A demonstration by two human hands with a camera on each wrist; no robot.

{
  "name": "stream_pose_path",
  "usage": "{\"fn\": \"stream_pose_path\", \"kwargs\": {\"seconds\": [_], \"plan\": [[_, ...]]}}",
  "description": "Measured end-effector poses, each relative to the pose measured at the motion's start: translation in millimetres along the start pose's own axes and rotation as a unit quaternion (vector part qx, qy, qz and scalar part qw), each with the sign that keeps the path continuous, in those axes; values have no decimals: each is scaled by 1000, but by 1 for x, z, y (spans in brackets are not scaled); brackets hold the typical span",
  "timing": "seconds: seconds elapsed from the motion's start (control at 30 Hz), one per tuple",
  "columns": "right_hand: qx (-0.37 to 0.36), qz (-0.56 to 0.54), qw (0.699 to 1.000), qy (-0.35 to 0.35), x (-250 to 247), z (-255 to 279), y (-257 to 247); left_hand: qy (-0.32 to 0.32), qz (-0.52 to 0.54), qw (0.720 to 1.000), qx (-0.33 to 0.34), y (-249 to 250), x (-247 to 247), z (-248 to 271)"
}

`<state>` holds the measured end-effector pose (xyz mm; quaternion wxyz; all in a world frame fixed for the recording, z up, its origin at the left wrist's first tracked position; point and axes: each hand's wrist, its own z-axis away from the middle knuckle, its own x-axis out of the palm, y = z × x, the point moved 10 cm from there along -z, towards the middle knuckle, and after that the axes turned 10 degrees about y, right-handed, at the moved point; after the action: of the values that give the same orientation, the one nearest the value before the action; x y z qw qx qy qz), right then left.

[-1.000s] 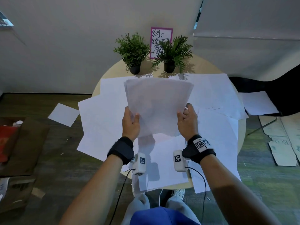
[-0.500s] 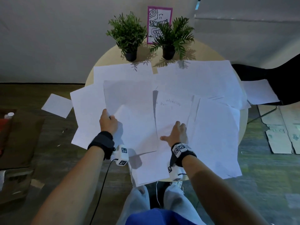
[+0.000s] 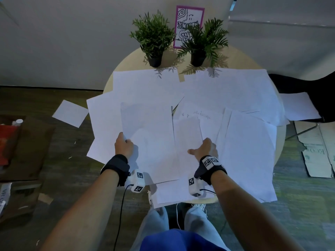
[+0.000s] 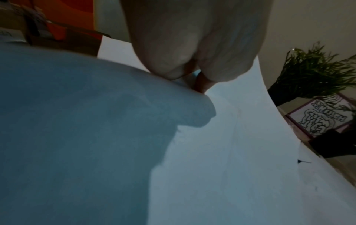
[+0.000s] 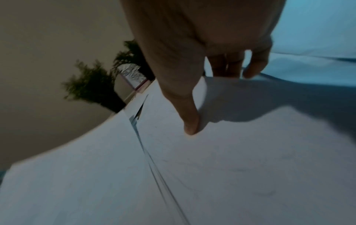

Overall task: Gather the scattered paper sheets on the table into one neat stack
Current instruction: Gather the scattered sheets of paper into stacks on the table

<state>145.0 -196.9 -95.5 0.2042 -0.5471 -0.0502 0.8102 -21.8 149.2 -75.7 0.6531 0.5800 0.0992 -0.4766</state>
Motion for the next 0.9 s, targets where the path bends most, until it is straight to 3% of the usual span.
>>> {"fn": "stream_pose_path", "kwargs": {"seconds": [0.1, 0.2, 0.33, 0.47, 0.57, 0.77, 0.9], "plan": [[-51, -11, 999, -11, -4, 0, -8, -3, -7, 1000, -4, -7, -2, 2], [-60, -101, 993, 3, -23, -1, -19, -15, -4, 1000, -14, -17, 0, 1], [-103, -216, 969, 67, -75, -6, -49, -26, 8, 999, -19, -17, 6, 4], [-192, -245, 936, 164, -151, 10, -94, -45, 21, 999, -10, -12, 15, 4], [-229, -268, 915, 195, -190, 21, -115, -58, 30, 998, 0, -6, 19, 6], [-250, -355, 887, 159, -210, 19, -134, -85, 60, 995, -9, -6, 18, 6], [-216, -298, 927, 73, -150, -7, -127, -105, 95, 990, -20, -15, 22, 6]]}}
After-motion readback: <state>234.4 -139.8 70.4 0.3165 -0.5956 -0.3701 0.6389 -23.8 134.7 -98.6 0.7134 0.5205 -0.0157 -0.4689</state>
